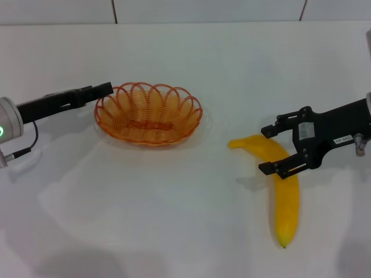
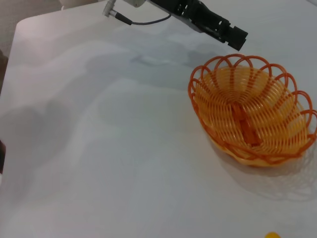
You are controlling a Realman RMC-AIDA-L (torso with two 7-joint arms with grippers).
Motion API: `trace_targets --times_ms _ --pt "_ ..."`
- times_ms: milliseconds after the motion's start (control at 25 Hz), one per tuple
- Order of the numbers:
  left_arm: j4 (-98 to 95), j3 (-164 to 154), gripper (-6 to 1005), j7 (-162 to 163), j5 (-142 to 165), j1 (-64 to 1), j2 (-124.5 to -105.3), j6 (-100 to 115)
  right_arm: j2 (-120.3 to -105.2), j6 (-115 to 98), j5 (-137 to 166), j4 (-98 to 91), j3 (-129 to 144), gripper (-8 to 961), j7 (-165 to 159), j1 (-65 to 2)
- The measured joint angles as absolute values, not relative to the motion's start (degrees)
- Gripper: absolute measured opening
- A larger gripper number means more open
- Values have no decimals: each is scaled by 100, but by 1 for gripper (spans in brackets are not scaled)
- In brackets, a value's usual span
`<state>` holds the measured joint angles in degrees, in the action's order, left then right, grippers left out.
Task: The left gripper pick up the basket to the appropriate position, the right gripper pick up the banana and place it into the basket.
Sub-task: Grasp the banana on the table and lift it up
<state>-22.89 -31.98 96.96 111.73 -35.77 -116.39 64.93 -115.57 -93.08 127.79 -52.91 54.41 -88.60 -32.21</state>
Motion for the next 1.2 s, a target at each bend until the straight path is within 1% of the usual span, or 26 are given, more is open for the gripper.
trace_targets --times_ms 360,680,880,1200 --pt "-2829 -3375 662 9497 11193 -3515 -11647 6585 -11537 -9297 12787 -5161 5415 859 -8856 -3233" --pt "-3175 -3900 650 9245 11193 -3491 -11657 6801 -11533 -9283 12782 -5141 5388 858 -8844 -3243" --pt "-3864 -4475 651 9404 11081 -3309 -11700 7013 -11528 -9282 12760 -5141 5387 858 -8851 -3232" --pt "-4461 -5857 651 8842 9382 -2789 -11703 7235 -11531 -9281 12739 -5141 5379 858 -8855 -3228"
